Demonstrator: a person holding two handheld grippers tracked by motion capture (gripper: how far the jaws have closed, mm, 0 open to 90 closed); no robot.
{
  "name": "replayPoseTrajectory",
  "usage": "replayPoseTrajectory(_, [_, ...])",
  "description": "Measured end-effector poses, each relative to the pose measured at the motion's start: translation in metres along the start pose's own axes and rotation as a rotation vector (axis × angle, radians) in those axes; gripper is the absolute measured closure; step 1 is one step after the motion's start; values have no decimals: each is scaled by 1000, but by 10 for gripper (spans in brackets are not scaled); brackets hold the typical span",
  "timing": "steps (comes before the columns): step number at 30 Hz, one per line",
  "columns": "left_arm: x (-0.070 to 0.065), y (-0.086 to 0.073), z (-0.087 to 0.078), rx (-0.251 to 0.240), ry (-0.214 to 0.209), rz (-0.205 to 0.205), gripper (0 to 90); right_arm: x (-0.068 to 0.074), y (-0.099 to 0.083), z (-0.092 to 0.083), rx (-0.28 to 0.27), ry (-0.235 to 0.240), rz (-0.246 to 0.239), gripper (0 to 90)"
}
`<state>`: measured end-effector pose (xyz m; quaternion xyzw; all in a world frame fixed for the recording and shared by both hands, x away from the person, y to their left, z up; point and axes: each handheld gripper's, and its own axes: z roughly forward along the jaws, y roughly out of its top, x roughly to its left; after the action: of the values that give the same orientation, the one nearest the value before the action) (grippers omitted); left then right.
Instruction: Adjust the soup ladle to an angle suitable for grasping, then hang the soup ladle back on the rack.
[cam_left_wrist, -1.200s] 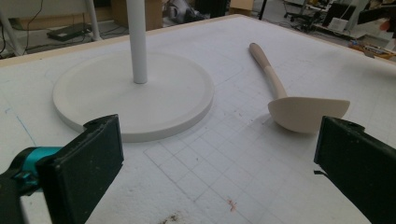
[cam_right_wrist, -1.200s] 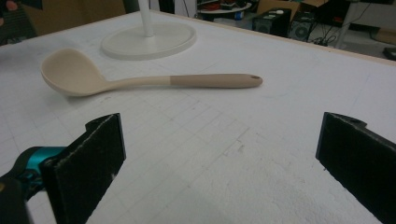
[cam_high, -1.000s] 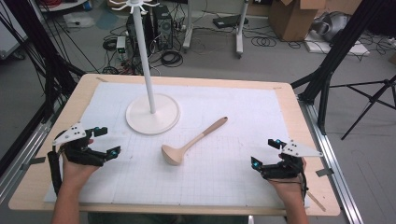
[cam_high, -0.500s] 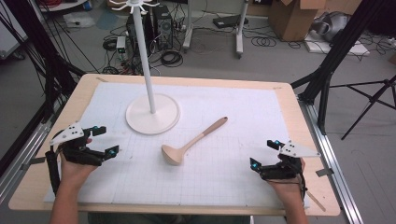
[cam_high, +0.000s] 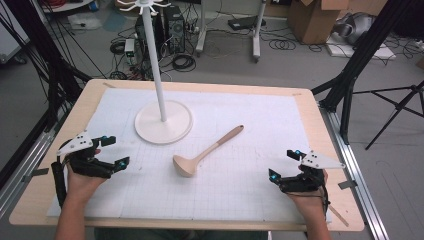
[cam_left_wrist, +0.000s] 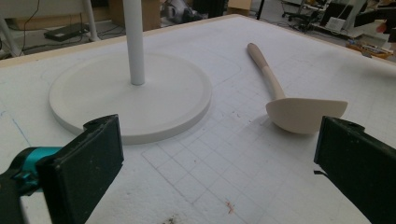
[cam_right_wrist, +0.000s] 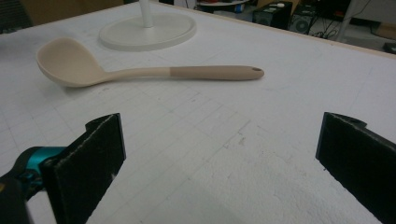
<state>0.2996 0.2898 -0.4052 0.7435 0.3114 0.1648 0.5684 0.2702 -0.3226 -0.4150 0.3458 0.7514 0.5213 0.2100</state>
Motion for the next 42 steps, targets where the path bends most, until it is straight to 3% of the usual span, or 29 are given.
replayPoseTrajectory(28, [-1, 2, 3, 10, -10, -7, 16, 1, -1, 0, 1, -2, 3, 0])
replayPoseTrajectory(37, [-10, 8, 22, 60, -20, -7, 16, 1, -1, -3, 3, -2, 9, 1])
replayPoseTrajectory(42, [-17, 19, 35, 40, -61, -10, 16, 6, -3, -2, 19, -4, -15, 0])
